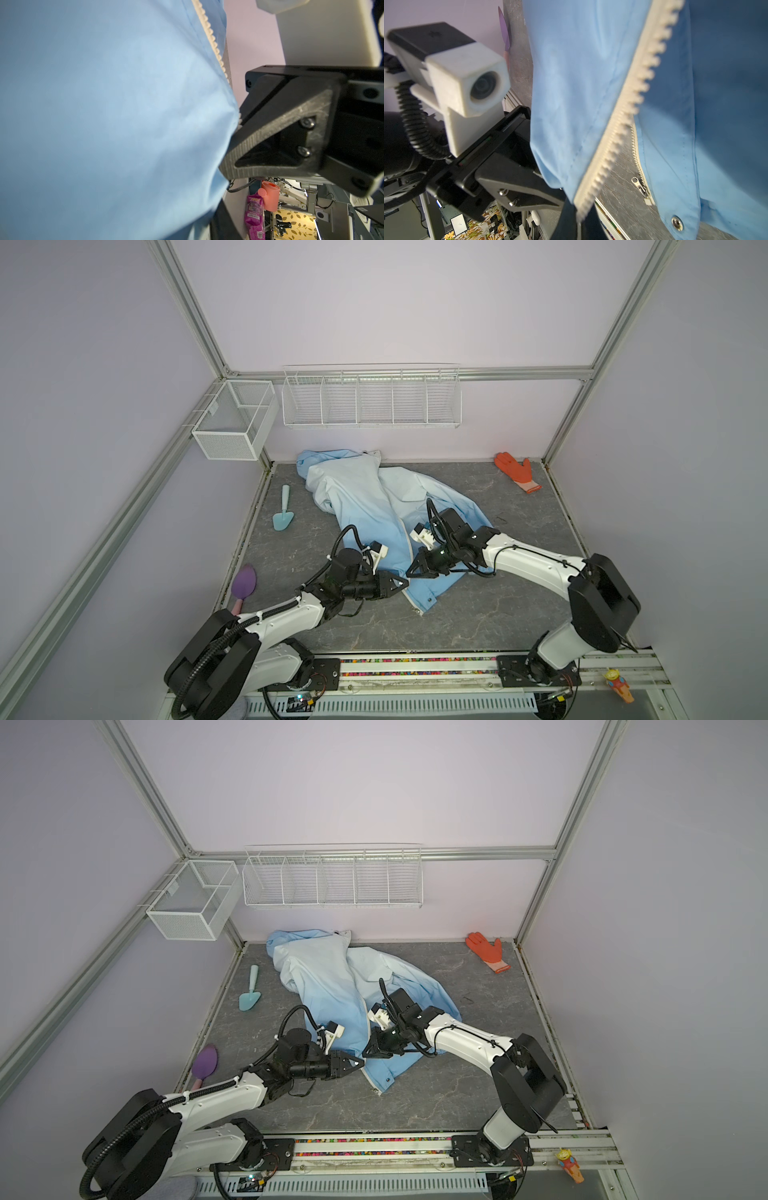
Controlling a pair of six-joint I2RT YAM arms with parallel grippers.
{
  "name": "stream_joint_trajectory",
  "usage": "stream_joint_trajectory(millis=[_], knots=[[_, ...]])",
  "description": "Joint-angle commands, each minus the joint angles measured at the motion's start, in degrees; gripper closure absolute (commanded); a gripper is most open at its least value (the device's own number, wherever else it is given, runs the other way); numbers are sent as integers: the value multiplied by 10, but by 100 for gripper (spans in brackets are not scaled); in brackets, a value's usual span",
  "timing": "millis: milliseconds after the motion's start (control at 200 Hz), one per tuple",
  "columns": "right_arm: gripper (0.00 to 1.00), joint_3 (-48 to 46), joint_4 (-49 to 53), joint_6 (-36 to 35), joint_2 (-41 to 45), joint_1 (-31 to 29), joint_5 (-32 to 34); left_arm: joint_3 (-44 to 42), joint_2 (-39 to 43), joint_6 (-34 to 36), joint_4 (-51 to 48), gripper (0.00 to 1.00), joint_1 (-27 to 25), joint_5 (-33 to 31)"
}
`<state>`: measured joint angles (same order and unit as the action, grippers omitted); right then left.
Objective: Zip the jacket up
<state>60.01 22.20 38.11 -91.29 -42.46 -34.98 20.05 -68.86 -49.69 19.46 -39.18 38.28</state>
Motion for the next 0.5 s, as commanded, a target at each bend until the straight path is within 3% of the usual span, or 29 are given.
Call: stream_joint_trajectory(millis=[0,250,495], knots=[[93,6,6,-14,20,3,-6,11,9,4,-1,72,-3,-15],[94,-2,7,-16,22,6,-3,11,9,-2,2,64,0,-21],[93,-5,7,-18,20,7,1,10,16,-12,12,69,6,-16]])
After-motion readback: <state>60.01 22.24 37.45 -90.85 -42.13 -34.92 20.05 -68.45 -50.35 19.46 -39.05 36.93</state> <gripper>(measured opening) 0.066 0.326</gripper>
